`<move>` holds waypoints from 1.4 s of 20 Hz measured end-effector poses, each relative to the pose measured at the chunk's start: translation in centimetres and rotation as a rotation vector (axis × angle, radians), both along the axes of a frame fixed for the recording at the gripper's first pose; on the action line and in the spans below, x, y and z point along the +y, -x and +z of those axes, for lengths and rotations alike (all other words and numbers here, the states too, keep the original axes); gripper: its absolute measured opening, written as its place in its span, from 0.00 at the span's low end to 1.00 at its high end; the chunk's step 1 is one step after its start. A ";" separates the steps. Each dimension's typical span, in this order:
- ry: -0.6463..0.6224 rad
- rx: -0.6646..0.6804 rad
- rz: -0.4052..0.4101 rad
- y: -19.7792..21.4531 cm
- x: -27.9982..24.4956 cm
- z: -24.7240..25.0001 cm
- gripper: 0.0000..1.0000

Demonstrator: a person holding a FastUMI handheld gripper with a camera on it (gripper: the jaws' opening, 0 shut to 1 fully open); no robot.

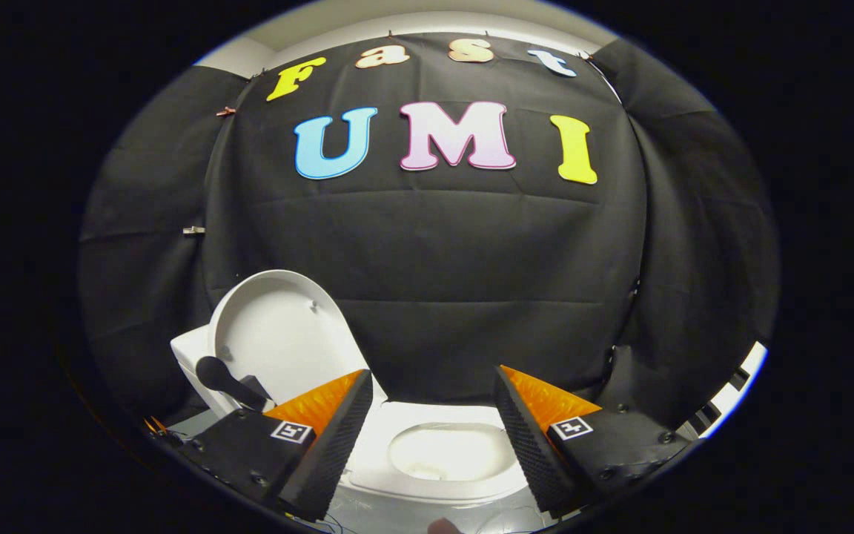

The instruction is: Open the toilet lid.

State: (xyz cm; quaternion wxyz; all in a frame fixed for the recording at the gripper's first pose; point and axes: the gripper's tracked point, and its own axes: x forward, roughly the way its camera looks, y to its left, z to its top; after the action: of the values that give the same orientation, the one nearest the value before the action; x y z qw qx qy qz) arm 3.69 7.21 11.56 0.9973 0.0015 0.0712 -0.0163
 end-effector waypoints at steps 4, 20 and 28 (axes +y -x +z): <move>-0.081 -0.014 -0.007 0.0 -3.2 -1.3 1.00; -0.143 -0.106 -0.086 1.0 -8.7 -4.3 0.99; -0.082 -0.104 -0.106 1.1 -9.3 -5.4 0.99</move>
State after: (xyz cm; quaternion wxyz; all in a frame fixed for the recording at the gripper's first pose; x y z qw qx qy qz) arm 2.57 -2.11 6.16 0.9965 0.0470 0.0200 -0.0661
